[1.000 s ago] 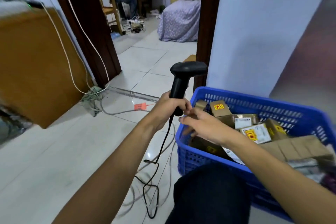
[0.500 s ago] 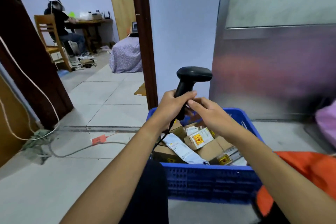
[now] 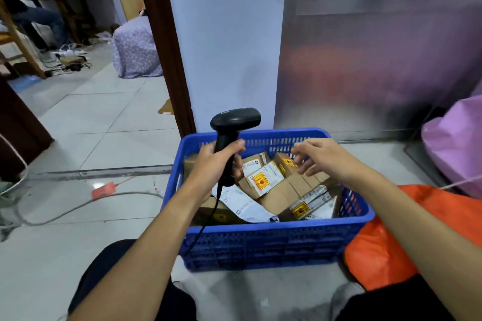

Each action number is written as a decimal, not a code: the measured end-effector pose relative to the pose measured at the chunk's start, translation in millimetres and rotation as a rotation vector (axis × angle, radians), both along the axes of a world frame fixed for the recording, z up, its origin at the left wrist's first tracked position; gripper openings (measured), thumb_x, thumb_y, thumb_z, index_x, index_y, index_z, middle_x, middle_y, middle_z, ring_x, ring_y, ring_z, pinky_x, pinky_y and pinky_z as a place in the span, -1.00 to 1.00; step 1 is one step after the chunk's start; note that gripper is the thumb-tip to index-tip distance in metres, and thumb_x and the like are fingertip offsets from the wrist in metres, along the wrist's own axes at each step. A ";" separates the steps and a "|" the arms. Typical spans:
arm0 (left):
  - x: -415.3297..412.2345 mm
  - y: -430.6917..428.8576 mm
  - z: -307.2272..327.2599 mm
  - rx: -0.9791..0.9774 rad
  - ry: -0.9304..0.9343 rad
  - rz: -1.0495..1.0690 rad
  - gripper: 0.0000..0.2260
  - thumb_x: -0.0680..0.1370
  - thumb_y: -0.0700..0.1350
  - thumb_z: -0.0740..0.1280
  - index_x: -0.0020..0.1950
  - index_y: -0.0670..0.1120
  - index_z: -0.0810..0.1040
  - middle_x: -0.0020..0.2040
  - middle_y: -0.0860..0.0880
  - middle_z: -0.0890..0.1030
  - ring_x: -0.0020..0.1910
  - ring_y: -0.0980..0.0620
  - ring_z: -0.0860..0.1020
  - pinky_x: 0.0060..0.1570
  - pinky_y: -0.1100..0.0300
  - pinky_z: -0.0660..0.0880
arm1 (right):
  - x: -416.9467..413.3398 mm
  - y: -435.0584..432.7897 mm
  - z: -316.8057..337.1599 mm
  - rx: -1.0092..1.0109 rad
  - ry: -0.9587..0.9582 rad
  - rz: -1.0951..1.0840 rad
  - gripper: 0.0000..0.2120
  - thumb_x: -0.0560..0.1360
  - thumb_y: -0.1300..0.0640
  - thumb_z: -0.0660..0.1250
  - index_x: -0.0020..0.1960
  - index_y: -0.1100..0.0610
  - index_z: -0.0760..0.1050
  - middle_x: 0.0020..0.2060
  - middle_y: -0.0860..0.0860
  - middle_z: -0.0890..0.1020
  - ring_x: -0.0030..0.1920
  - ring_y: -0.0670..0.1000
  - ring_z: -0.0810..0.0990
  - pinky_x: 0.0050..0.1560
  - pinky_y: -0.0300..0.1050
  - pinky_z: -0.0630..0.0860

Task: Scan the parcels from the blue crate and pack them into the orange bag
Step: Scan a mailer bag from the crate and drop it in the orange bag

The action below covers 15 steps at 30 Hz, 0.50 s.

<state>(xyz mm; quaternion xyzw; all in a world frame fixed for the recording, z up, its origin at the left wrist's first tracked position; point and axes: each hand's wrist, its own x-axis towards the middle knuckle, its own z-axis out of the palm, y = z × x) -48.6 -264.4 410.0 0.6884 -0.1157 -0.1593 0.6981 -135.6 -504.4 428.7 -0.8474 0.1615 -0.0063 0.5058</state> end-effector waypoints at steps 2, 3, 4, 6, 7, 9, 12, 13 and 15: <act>3.6 0.7 3.6 0.064 -0.069 -0.043 -0.71 0.62 -0.02 0.42 0.05 -0.27 0.63 -0.24 -0.17 0.65 -0.32 -0.07 0.60 -0.09 0.00 0.56 | 3.6 -14.9 -17.3 -0.050 0.034 -0.027 -0.73 0.68 0.00 0.24 0.04 0.14 0.63 -0.10 0.11 0.71 -0.20 0.03 0.69 -0.16 -0.12 0.59; 8.4 0.2 2.6 0.081 -0.085 -0.059 -0.71 0.62 -0.02 0.42 0.05 -0.27 0.62 -0.23 -0.15 0.66 -0.30 -0.07 0.61 -0.10 0.03 0.59 | 11.4 -22.0 -28.9 -0.084 0.068 -0.029 -0.74 0.68 0.00 0.24 0.04 0.13 0.62 -0.11 0.10 0.71 -0.20 0.04 0.69 -0.16 -0.12 0.59; 11.8 -0.7 3.3 0.092 -0.094 -0.073 -0.71 0.62 -0.02 0.42 0.04 -0.28 0.62 -0.23 -0.14 0.67 -0.30 -0.07 0.62 -0.11 0.04 0.60 | 16.7 -27.0 -38.5 -0.108 0.088 -0.037 -0.76 0.68 0.01 0.24 0.04 0.12 0.62 -0.11 0.10 0.71 -0.19 0.04 0.68 -0.16 -0.11 0.59; 18.6 -3.1 1.3 0.129 -0.088 -0.085 -0.72 0.62 -0.03 0.42 -0.03 -0.27 0.62 -0.26 -0.12 0.65 -0.32 -0.05 0.61 -0.13 0.06 0.59 | 25.7 -33.2 -59.1 -0.095 0.125 -0.073 -0.78 0.67 0.05 0.25 0.01 0.13 0.62 -0.12 0.13 0.70 -0.21 0.05 0.67 -0.15 -0.07 0.60; 21.4 -3.5 -1.5 0.153 -0.081 -0.076 -0.74 0.62 -0.04 0.43 -0.10 -0.24 0.61 -0.30 -0.11 0.63 -0.34 -0.03 0.60 -0.16 0.07 0.57 | 28.4 -33.7 -70.0 -0.088 0.143 -0.089 -0.78 0.67 0.07 0.26 0.00 0.15 0.62 -0.13 0.15 0.69 -0.23 0.06 0.66 -0.16 -0.06 0.60; 28.4 -1.7 -7.5 0.194 -0.056 -0.042 -0.74 0.61 -0.03 0.43 -0.18 -0.17 0.59 -0.34 -0.08 0.60 -0.38 0.00 0.57 -0.23 0.09 0.53 | 35.2 -29.2 -93.3 -0.113 0.203 -0.069 -0.77 0.67 0.11 0.25 0.00 0.21 0.62 -0.14 0.22 0.67 -0.24 0.05 0.63 -0.20 -0.10 0.59; 37.7 2.7 -11.5 0.212 -0.023 0.023 -0.76 0.61 -0.05 0.43 -0.19 -0.16 0.58 -0.37 -0.03 0.58 -0.41 0.03 0.55 -0.34 0.23 0.48 | 51.4 -16.4 -117.7 -0.287 0.300 0.093 -0.75 0.67 0.05 0.24 -0.01 0.20 0.59 -0.12 0.18 0.65 -0.14 0.09 0.64 -0.10 0.02 0.61; 40.6 4.8 -12.7 0.214 -0.023 0.048 -0.76 0.60 -0.04 0.43 -0.19 -0.16 0.59 -0.37 -0.03 0.58 -0.42 0.02 0.55 -0.33 0.23 0.47 | 56.5 -10.3 -121.4 -0.345 0.328 0.138 -0.77 0.67 0.01 0.23 -0.04 0.10 0.56 -0.14 0.09 0.64 -0.12 0.05 0.63 -0.13 0.02 0.58; 42.1 9.3 -11.8 0.203 -0.041 0.106 -0.75 0.60 -0.03 0.43 -0.19 -0.16 0.57 -0.36 -0.05 0.58 -0.42 0.02 0.54 -0.30 0.16 0.47 | 67.1 -0.8 -125.5 -0.439 0.341 0.196 -0.81 0.68 -0.04 0.22 -0.08 -0.02 0.49 -0.16 -0.03 0.60 -0.15 -0.03 0.58 -0.22 -0.07 0.47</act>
